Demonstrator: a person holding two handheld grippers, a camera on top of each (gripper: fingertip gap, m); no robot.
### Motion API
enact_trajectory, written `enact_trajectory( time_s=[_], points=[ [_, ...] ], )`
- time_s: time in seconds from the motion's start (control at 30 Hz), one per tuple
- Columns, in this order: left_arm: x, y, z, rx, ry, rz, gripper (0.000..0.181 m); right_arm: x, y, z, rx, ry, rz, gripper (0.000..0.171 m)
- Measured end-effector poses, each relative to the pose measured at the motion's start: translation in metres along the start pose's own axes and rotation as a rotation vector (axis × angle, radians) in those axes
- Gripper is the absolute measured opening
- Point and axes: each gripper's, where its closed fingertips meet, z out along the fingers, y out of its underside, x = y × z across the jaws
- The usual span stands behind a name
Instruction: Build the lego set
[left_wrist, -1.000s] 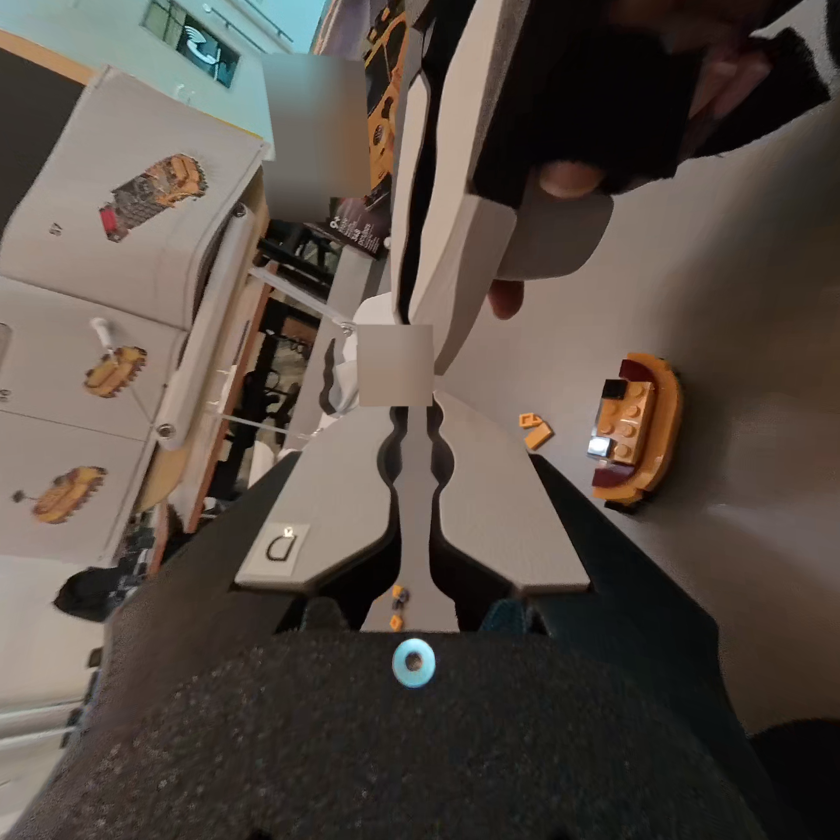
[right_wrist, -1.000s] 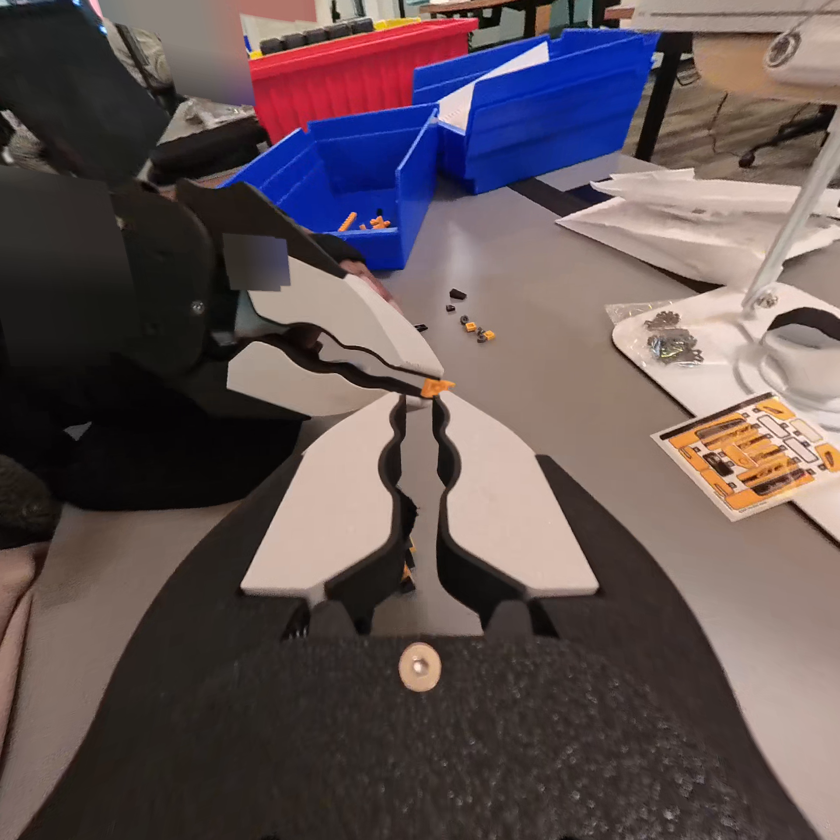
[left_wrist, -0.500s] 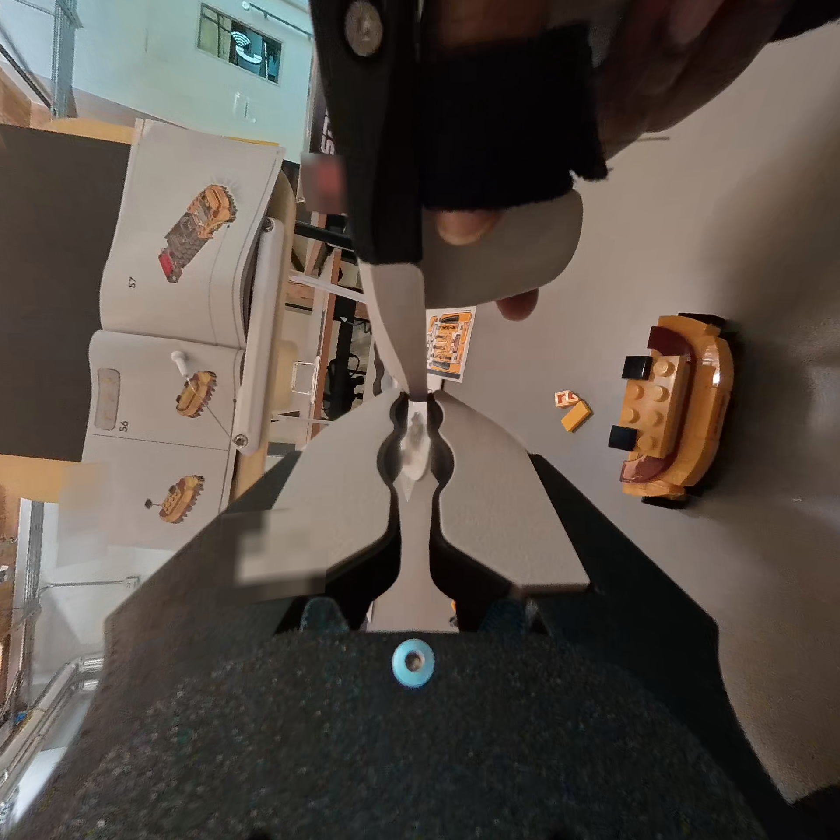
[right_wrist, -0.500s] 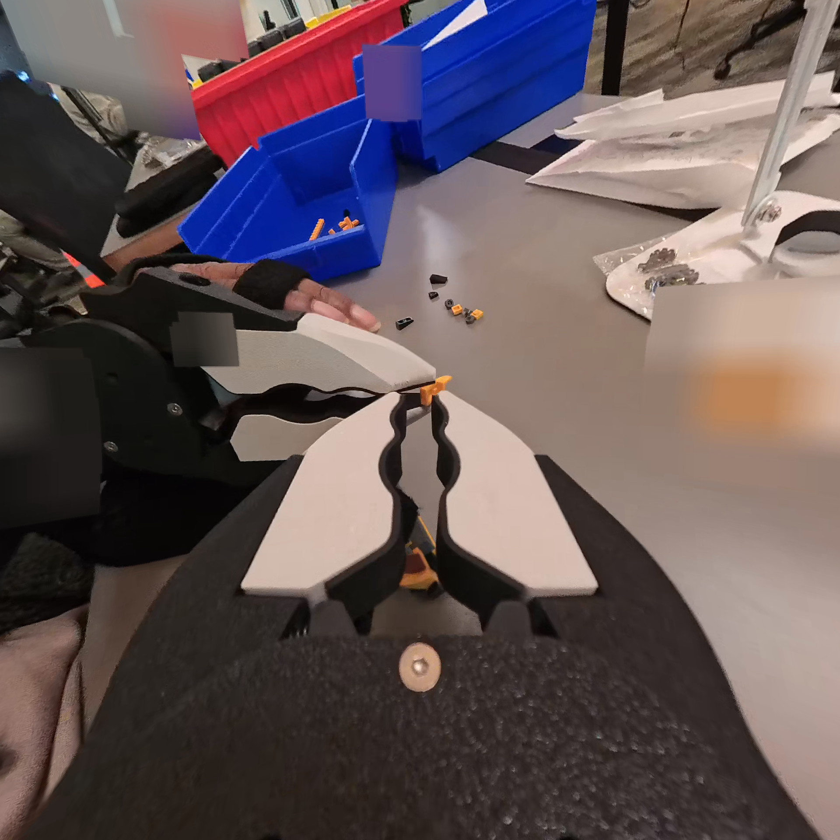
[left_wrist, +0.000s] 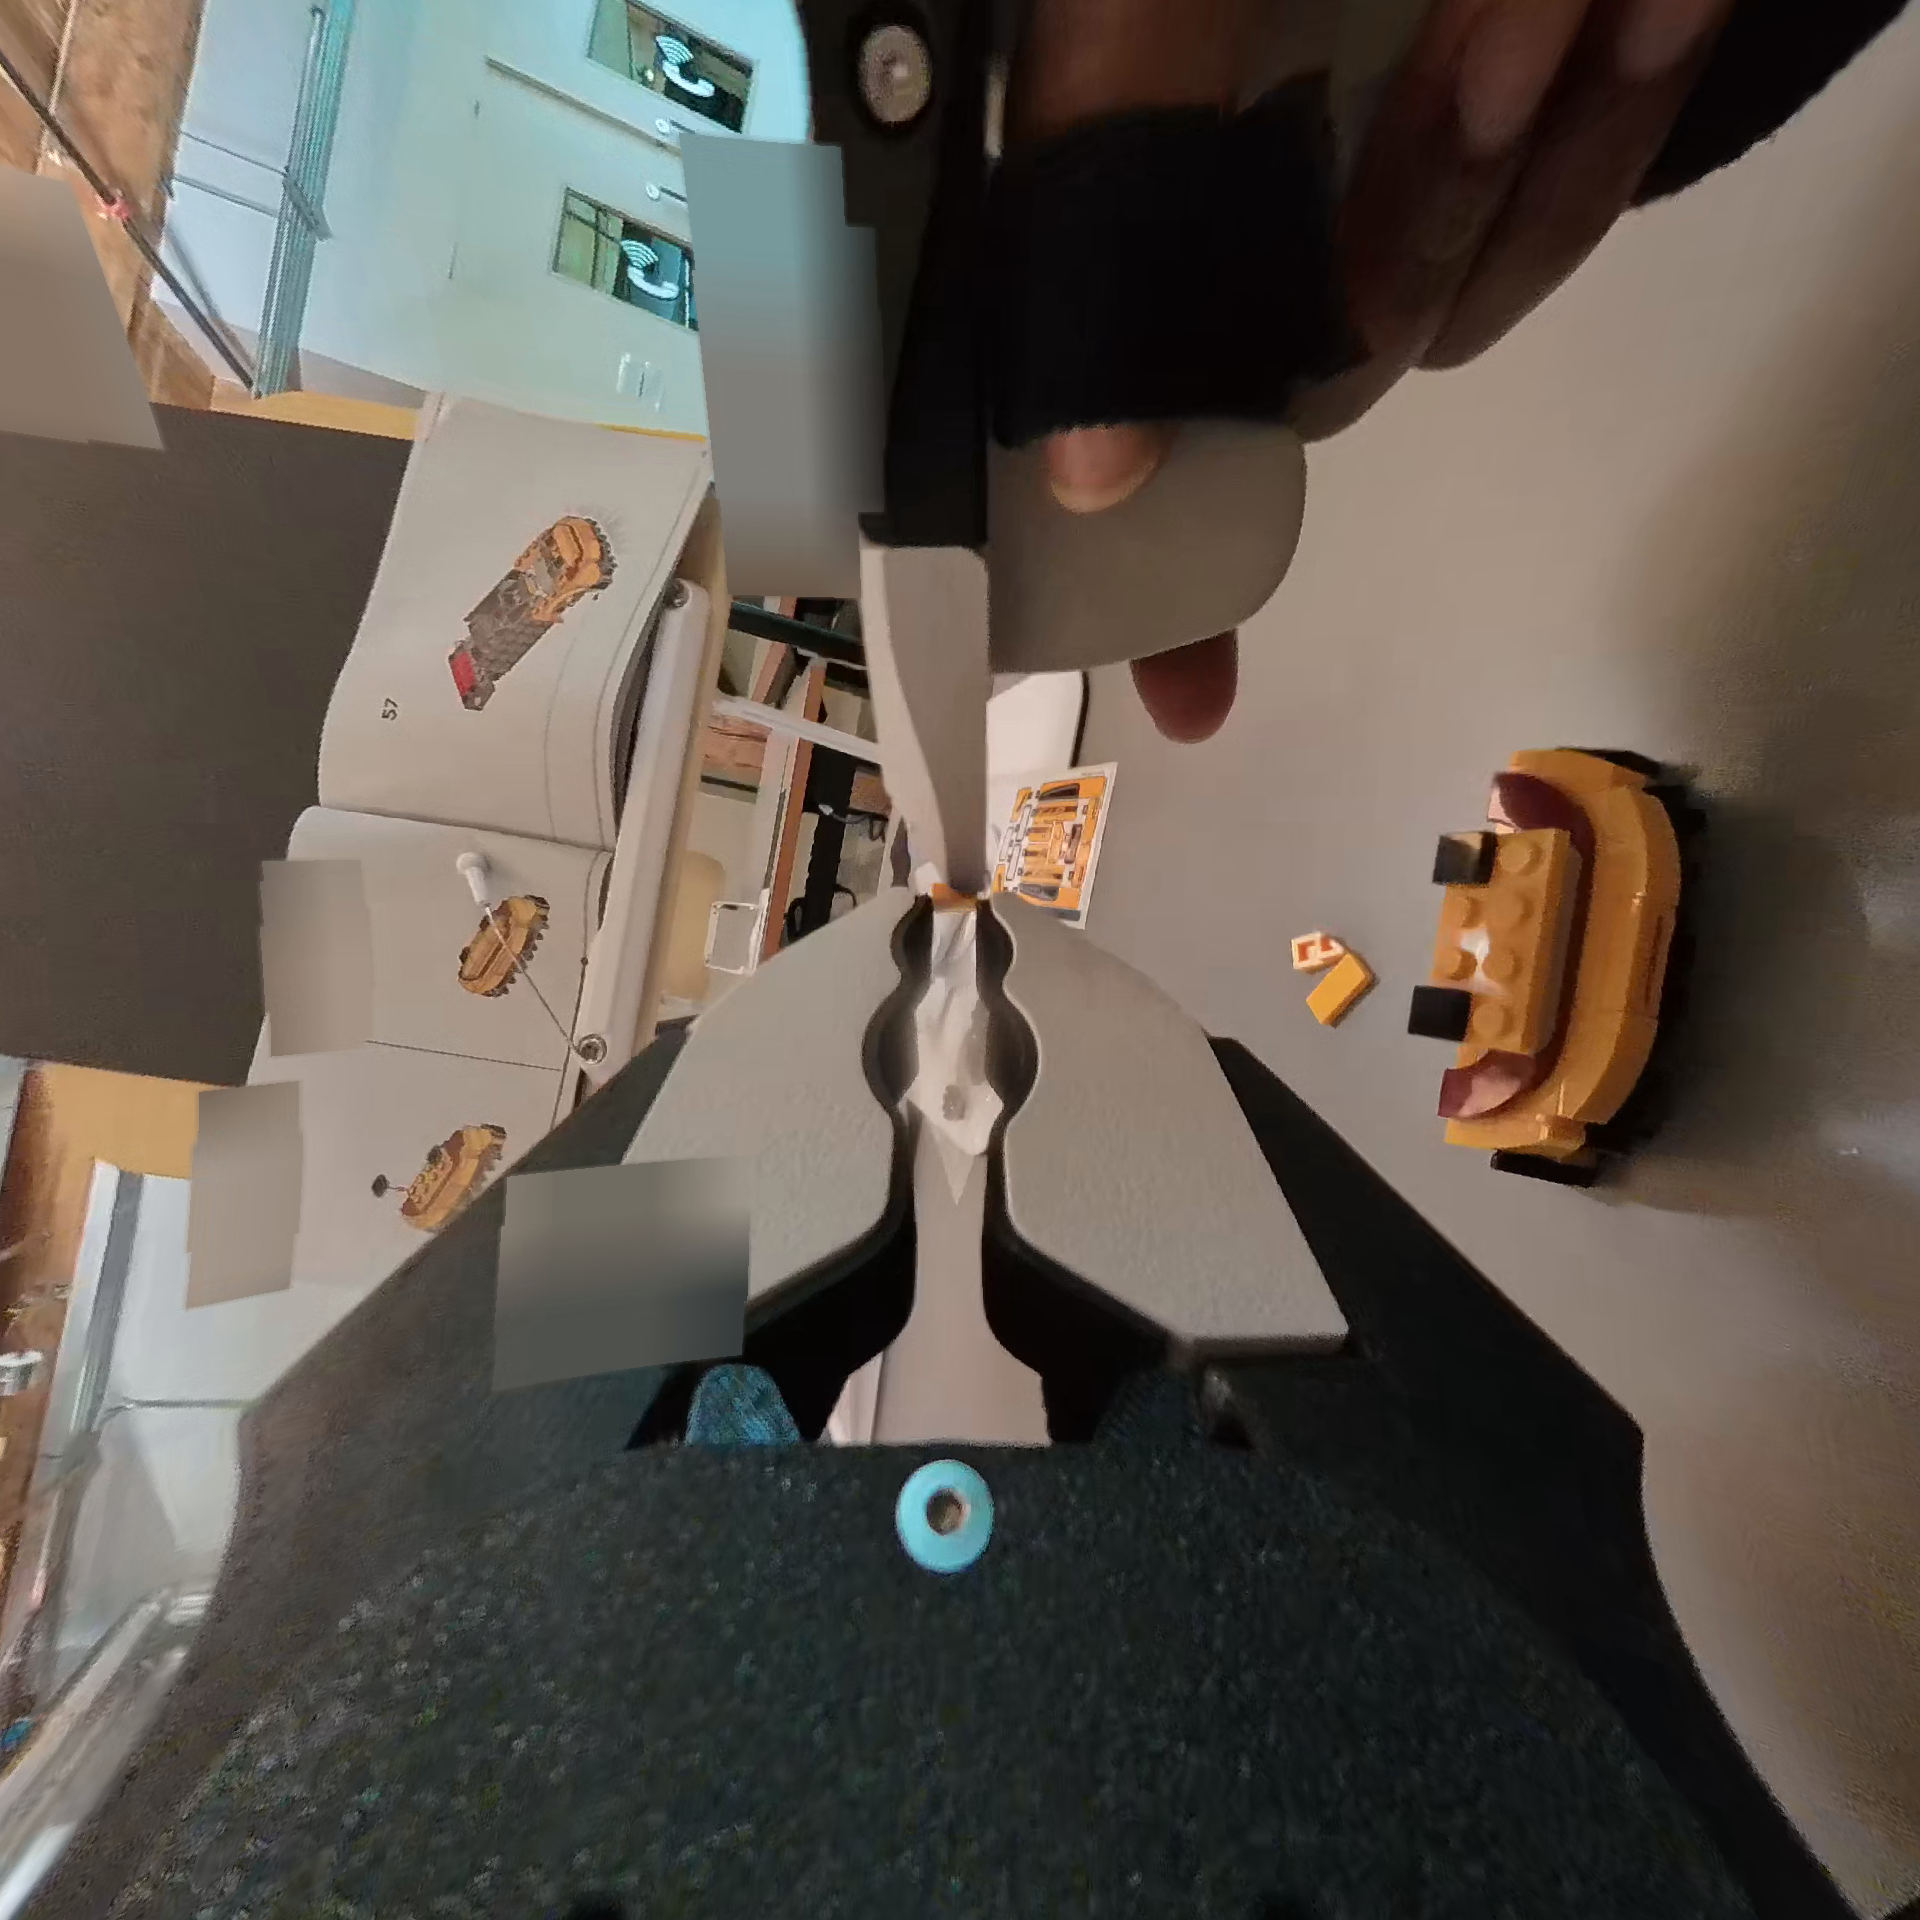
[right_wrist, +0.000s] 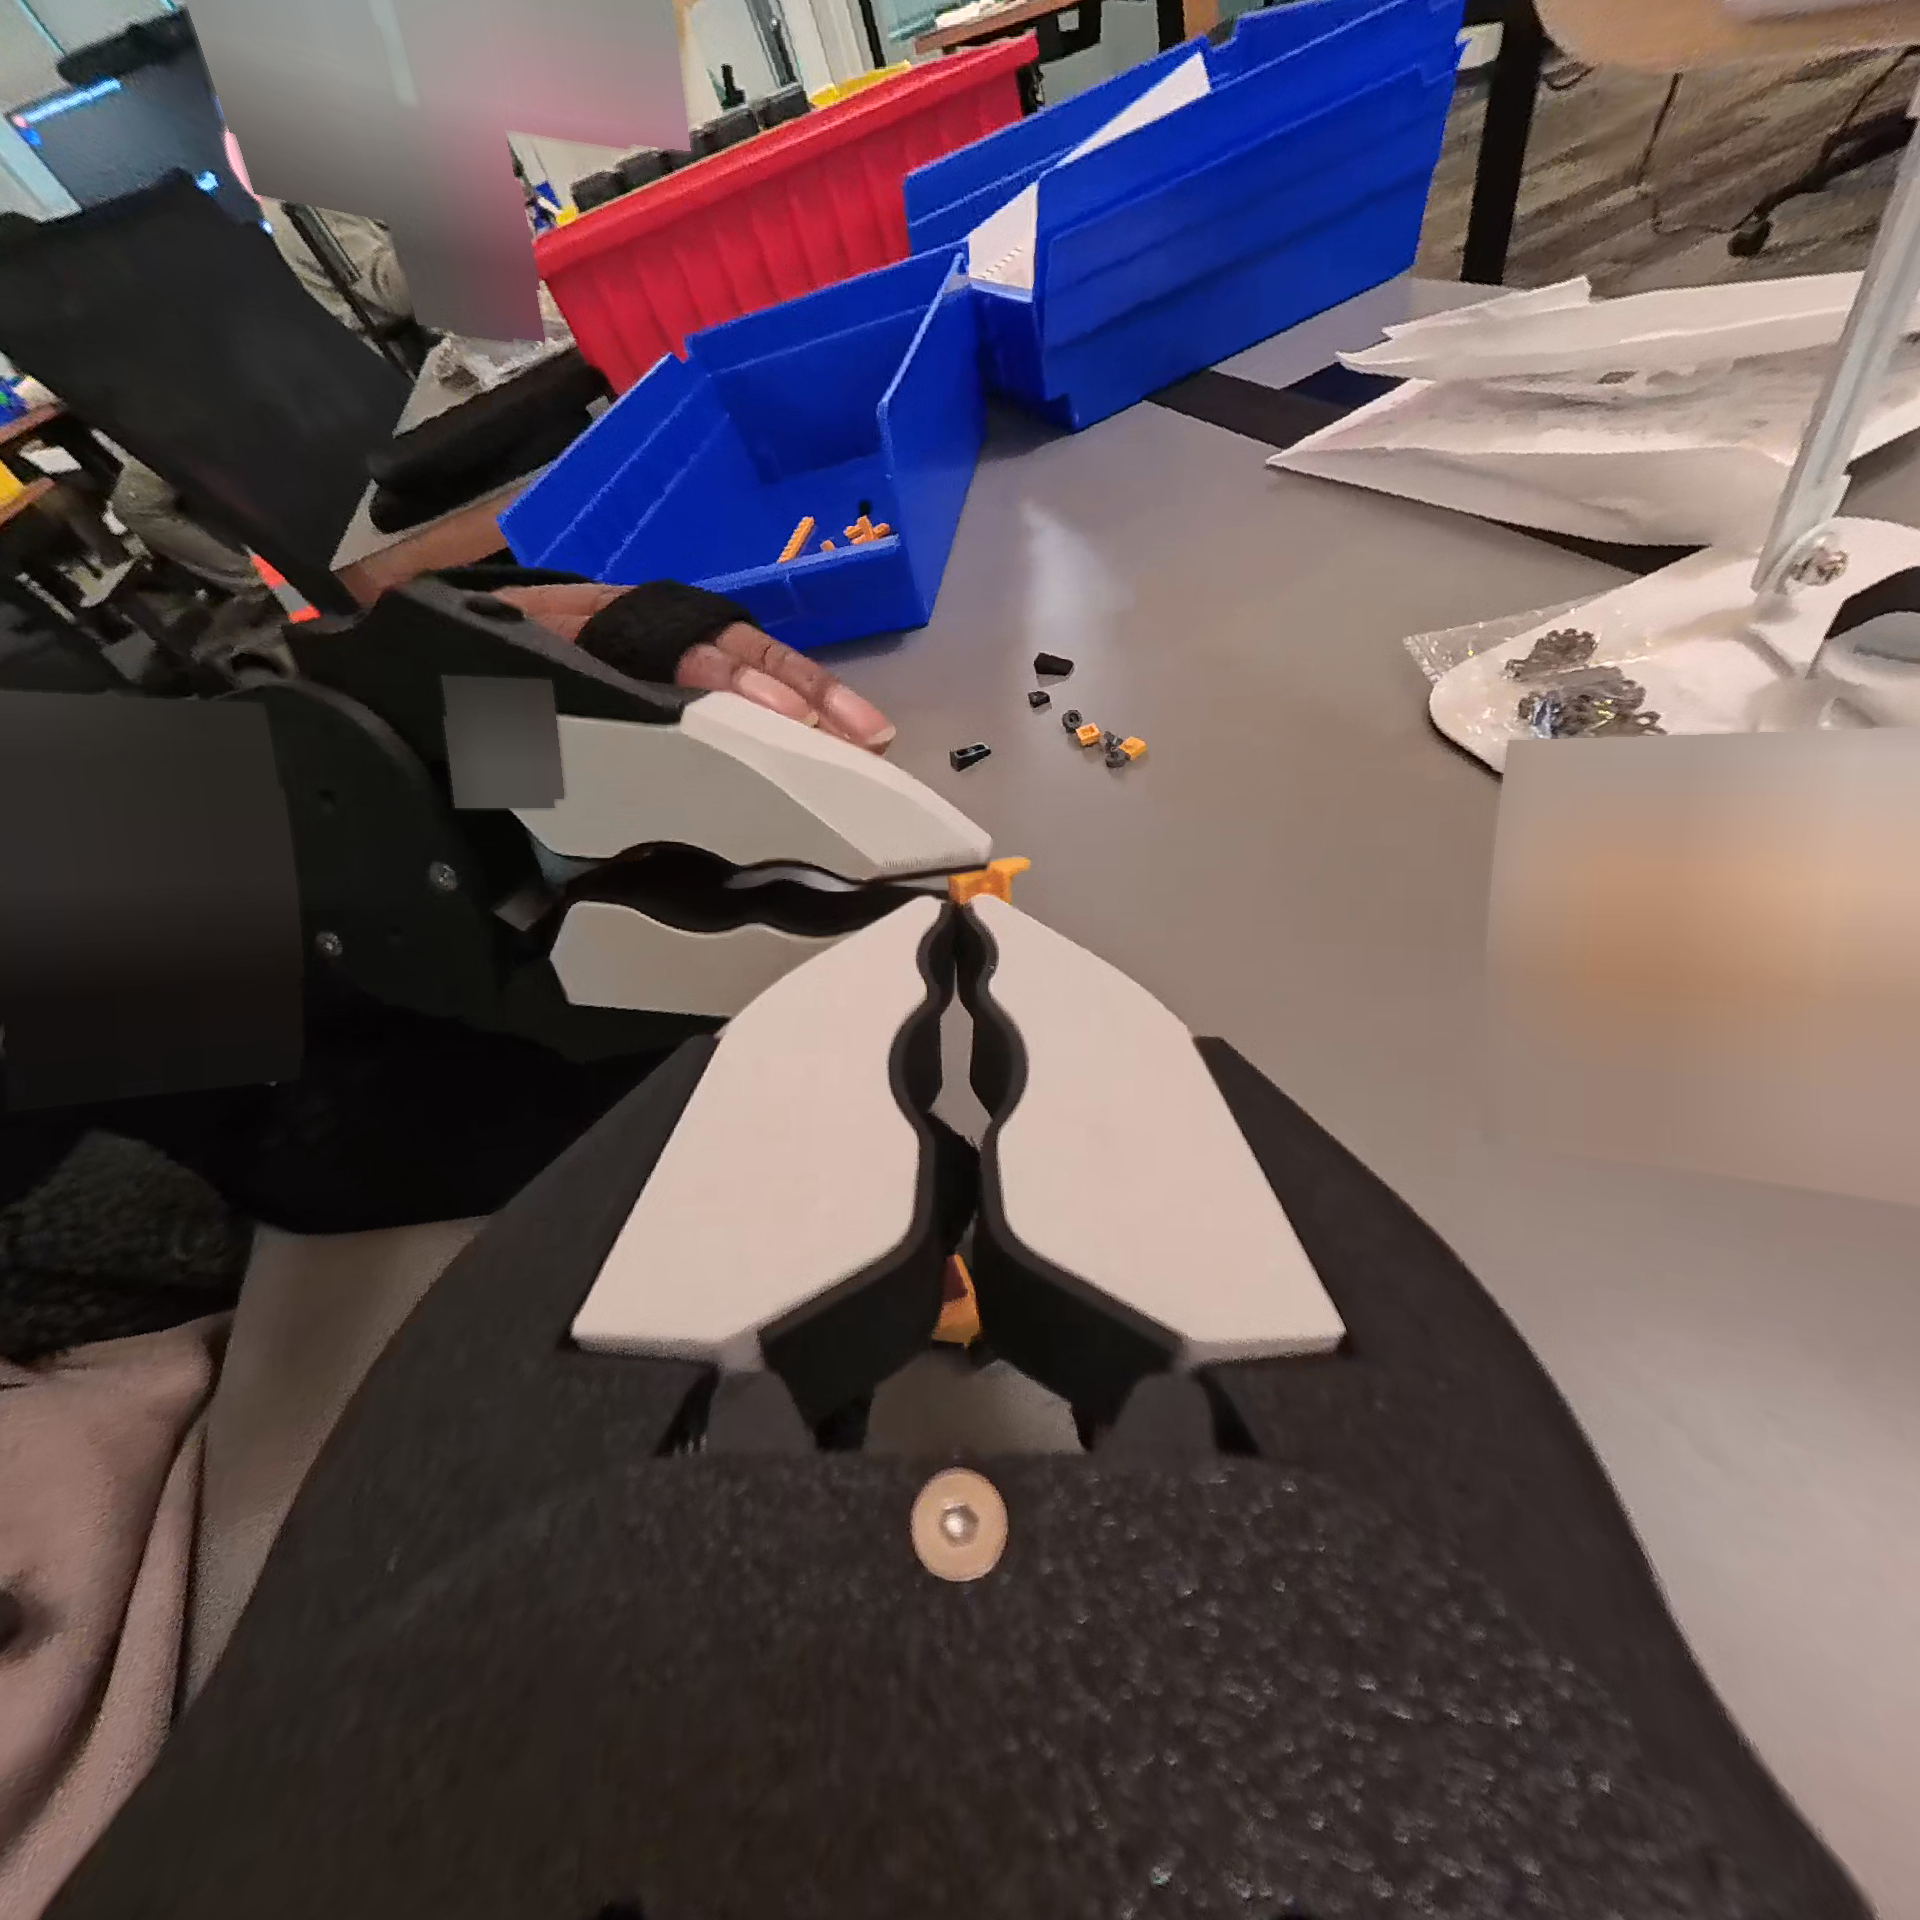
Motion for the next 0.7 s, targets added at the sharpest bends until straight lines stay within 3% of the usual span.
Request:
enact_trajectory(
  time_s=[0.23,0.33,0.47,0.7],
  points=[
    [-0.003,0.002,-0.001,0.007,-0.003,-0.028,0.007,-0.001,-0.003,-0.003,0.011,-0.013,-0.017,0.0],
    [-0.001,0.0,-0.001,0.009,0.002,-0.019,0.007,-0.002,-0.001,0.0,0.0,0.008,-0.03,0.011],
    [0.0,0.001,0.0,-0.002,0.0,-0.016,0.007,0.0,-0.001,0.001,0.004,0.017,0.002,0.012],
    [0.003,-0.01,-0.007,0.111,0.049,-0.072,0.007,-0.007,-0.001,-0.002,0.02,-0.126,0.152,0.011]
  ],
)
